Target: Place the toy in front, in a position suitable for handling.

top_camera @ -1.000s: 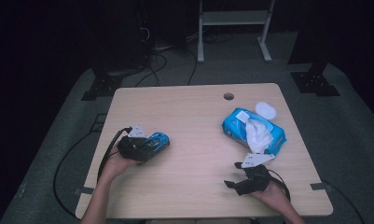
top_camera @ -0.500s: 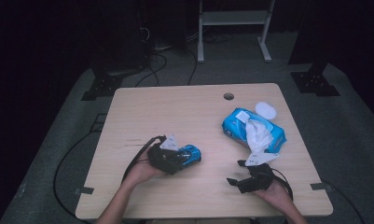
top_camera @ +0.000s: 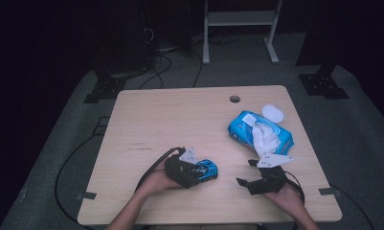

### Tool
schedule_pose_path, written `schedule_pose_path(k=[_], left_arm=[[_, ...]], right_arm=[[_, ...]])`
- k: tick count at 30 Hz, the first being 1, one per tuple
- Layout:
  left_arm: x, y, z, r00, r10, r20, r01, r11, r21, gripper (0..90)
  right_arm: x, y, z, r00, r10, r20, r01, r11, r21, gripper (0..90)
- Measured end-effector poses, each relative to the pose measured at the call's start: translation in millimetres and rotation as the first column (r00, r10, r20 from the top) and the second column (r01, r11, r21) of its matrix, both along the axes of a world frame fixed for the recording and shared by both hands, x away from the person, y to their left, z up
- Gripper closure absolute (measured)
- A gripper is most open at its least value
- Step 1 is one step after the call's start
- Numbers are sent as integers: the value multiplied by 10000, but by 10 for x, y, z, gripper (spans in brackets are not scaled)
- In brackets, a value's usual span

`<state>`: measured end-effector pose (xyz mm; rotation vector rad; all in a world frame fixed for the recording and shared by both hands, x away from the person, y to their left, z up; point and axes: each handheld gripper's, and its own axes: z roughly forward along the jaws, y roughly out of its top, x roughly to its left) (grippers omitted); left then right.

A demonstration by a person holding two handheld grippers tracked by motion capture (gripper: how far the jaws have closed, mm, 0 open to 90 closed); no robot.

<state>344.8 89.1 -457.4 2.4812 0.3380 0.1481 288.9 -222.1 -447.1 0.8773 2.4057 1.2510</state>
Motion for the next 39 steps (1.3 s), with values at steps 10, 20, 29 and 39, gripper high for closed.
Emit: schedule_pose_path(k=[10, 20, 29, 39], left_arm=[[-1, 46, 27, 9992, 387, -76, -391, 9967, -714, 173], [-94, 231, 159, 9959, 834, 359, -810, 9946, -643, 113], [-245, 480, 89, 9918, 1141, 571, -1085, 9897, -932, 102], [-233, 577, 54, 9893, 1382, 469, -1319, 9843, -1169, 103]], right_arm=[[264, -310, 428, 9675, -1762, 1813, 1775, 9841, 91, 206], [715, -496, 331, 9333, -3227, 1573, 3268, 9451, -1, 219], [777, -506, 155, 9258, -3533, 1346, 3641, 9291, -657, 437], [731, -439, 102, 9177, -3579, 1722, 3795, 9182, -1138, 767]])
